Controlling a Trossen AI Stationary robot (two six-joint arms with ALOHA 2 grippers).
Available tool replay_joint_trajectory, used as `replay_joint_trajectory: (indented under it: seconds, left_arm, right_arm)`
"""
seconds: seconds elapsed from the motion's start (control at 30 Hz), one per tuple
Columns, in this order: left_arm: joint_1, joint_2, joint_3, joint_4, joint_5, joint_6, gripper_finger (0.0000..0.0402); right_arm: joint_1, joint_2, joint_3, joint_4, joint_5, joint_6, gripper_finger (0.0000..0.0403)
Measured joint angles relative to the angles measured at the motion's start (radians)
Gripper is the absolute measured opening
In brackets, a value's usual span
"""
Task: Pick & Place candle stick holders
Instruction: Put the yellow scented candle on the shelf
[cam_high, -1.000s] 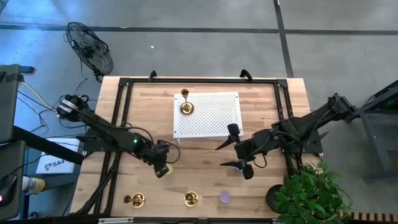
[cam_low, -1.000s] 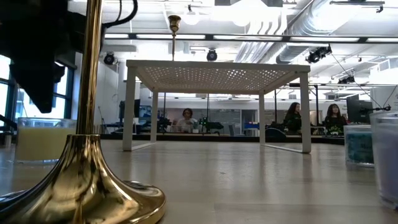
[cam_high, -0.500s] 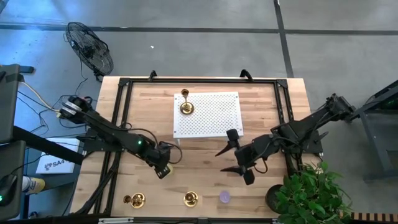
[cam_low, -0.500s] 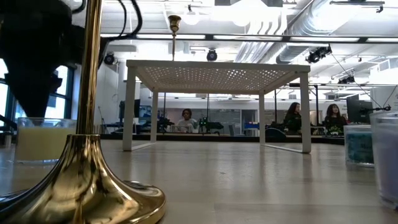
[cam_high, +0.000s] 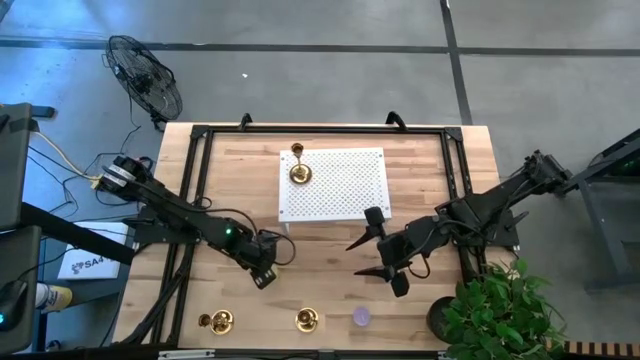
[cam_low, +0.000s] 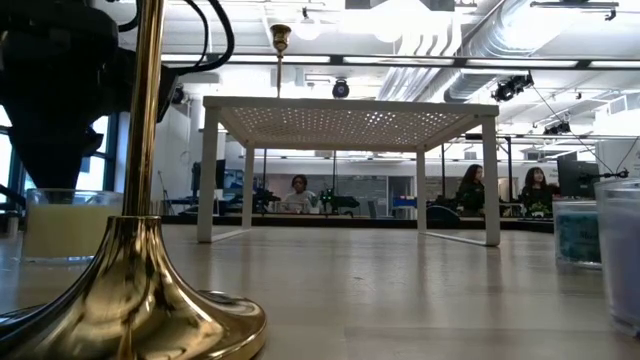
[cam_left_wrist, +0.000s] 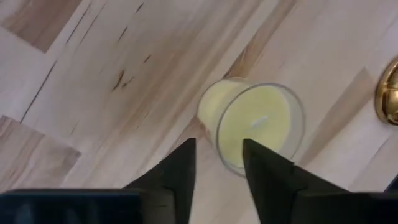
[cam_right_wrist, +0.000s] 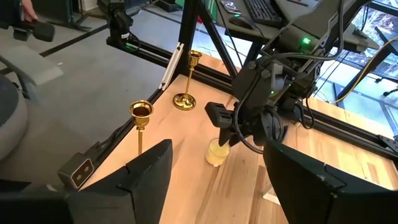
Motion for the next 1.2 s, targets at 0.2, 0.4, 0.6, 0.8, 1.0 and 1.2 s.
replay_joint_trajectory:
  seconds: [0.2,0.4,0.6,0.8,1.0,1.2]
  left_arm:
    - [0.0,0.0,0.0,-0.003,0.008,0.011,0.0015]
    - [0.0,0.0,0.0,-0.005,0.012,0.011,0.0006]
    - [0.0,0.0,0.0,-0.004,0.022,0.027,0.0003]
    - [-0.001,0.0,0.042,-0.027,0.051,0.067,0.0001]
    - [-0.001,0.0,0.18,-0.184,0.039,0.122,0.0001]
    - [-0.017,0.0,0.398,-0.482,-0.086,0.143,0.0001]
  right_arm:
    - [0.0,0.0,0.0,0.0,0.0,0.0,0.0247]
    - [0.0,0.0,0.0,0.0,0.0,0.0,0.0247]
    - [0.0,-0.001,0.0,-0.001,0.0,0.0,0.0247]
    - [0.0,-0.001,0.0,-0.001,0.0,0.0,0.0247]
    - [0.0,-0.001,0.0,-0.001,0.0,0.0,0.0247]
    - [0.0,-0.001,0.0,-0.003,0.043,-0.001,0.0247]
